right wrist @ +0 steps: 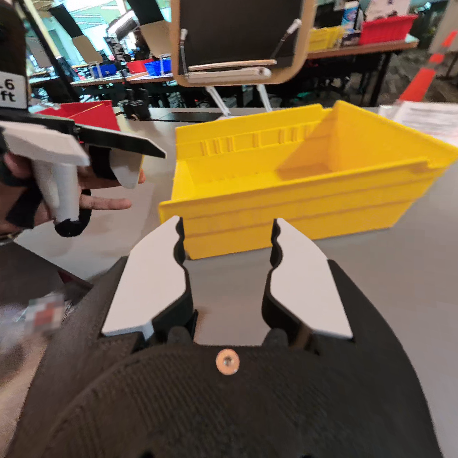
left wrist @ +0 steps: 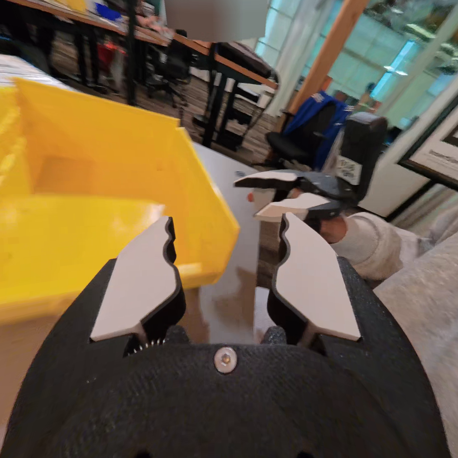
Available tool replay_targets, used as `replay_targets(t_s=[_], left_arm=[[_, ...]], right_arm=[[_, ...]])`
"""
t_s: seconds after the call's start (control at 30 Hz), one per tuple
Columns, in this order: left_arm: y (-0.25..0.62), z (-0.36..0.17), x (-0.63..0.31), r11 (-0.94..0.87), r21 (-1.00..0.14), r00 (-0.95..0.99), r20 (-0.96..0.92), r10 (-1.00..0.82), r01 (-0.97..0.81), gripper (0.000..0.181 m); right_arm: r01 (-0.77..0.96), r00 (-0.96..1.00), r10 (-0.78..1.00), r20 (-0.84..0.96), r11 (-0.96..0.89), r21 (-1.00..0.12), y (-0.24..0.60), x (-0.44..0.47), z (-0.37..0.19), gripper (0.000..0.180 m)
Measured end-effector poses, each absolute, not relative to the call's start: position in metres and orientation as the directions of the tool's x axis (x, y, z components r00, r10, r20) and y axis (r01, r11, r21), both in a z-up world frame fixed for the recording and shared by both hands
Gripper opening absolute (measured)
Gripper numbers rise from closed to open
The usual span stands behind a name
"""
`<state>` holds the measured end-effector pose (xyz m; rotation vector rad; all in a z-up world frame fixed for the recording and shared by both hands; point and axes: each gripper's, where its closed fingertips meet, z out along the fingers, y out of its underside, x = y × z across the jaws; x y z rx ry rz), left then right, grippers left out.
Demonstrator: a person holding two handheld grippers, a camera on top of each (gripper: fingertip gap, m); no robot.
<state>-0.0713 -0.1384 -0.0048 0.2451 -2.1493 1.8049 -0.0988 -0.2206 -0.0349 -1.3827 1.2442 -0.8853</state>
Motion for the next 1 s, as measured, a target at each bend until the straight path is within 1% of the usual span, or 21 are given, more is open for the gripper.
replay_targets(t_s=[0.03, 0.07, 0.1, 0.13, 0.23, 0.3, 0.37, 0.43, 0.57, 0.63, 0.7, 0.77, 0.83, 0.87, 0.9, 0.97, 1.0], left_arm=[[-0.122, -0.013, -0.056, 0.185, -0.924, -0.941, 0.339, -0.003, -0.333, 0.088], [-0.106, -0.025, -0.038, 0.193, -0.925, -0.944, 0.313, -0.102, -0.328, 0.100], [-0.089, -0.036, -0.020, 0.197, -0.926, -0.938, 0.282, -0.199, -0.320, 0.113], [-0.073, -0.045, -0.006, 0.197, -0.928, -0.926, 0.258, -0.276, -0.317, 0.121], [-0.039, -0.061, 0.019, 0.178, -0.926, -0.881, 0.238, -0.409, -0.333, 0.129], [-0.031, -0.065, 0.024, 0.137, -0.923, -0.864, 0.274, -0.421, -0.360, 0.128], [-0.029, -0.063, 0.021, 0.105, -0.915, -0.862, 0.322, -0.392, -0.389, 0.123], [-0.027, -0.060, 0.017, 0.085, -0.917, -0.871, 0.337, -0.358, -0.390, 0.115], [-0.023, -0.057, 0.012, 0.062, -0.917, -0.871, 0.352, -0.342, -0.395, 0.114], [-0.021, -0.057, 0.010, 0.053, -0.915, -0.869, 0.360, -0.339, -0.400, 0.114], [-0.019, -0.057, 0.009, 0.049, -0.912, -0.865, 0.369, -0.341, -0.408, 0.114], [-0.017, -0.057, 0.008, 0.046, -0.909, -0.861, 0.375, -0.342, -0.414, 0.114], [-0.017, -0.058, 0.008, 0.048, -0.907, -0.859, 0.378, -0.346, -0.419, 0.114], [-0.017, -0.059, 0.008, 0.053, -0.905, -0.858, 0.379, -0.347, -0.421, 0.113], [-0.018, -0.060, 0.007, 0.062, -0.903, -0.859, 0.380, -0.344, -0.424, 0.112], [-0.020, -0.061, 0.005, 0.078, -0.899, -0.862, 0.384, -0.331, -0.430, 0.110], [-0.021, -0.062, 0.004, 0.083, -0.898, -0.863, 0.385, -0.328, -0.433, 0.109]], right_arm=[[-0.208, 0.217, -0.972, -0.086, 0.040, -0.977, -0.211, -0.096, -0.034, 0.072], [-0.207, 0.234, -0.969, -0.072, 0.023, -0.978, -0.202, -0.093, -0.035, 0.076], [-0.215, 0.247, -0.967, -0.067, 0.013, -0.977, -0.194, -0.089, -0.038, 0.083], [-0.227, 0.247, -0.967, -0.063, 0.006, -0.974, -0.189, -0.084, -0.041, 0.094], [-0.236, 0.224, -0.973, -0.051, -0.003, -0.972, -0.180, -0.070, -0.043, 0.112], [-0.222, 0.198, -0.978, -0.060, 0.015, -0.975, -0.178, -0.062, -0.041, 0.117], [-0.234, 0.155, -0.986, -0.059, 0.021, -0.972, -0.182, -0.054, -0.044, 0.118], [-0.247, 0.109, -0.992, -0.057, 0.028, -0.969, -0.188, -0.048, -0.046, 0.114], [-0.239, 0.081, -0.993, -0.089, 0.067, -0.969, -0.200, -0.041, -0.045, 0.100], [-0.241, 0.089, -0.990, -0.107, 0.083, -0.967, -0.206, -0.040, -0.044, 0.096], [-0.233, 0.064, -0.988, -0.142, 0.124, -0.964, -0.224, -0.039, -0.042, 0.074], [-0.217, 0.040, -0.982, -0.182, 0.169, -0.961, -0.248, -0.039, -0.040, 0.061], [-0.200, 0.044, -0.969, -0.242, 0.229, -0.953, -0.272, -0.042, -0.035, 0.036], [-0.211, 0.036, -0.965, -0.262, 0.249, -0.945, -0.285, -0.043, -0.037, 0.021], [-0.242, 0.011, -0.965, -0.261, 0.250, -0.937, -0.298, -0.045, -0.043, 0.011], [-0.293, -0.039, -0.967, -0.253, 0.254, -0.922, -0.319, -0.049, -0.053, 0.027], [-0.240, -0.050, -0.956, -0.288, 0.291, -0.926, -0.322, -0.051, -0.045, 0.035]])
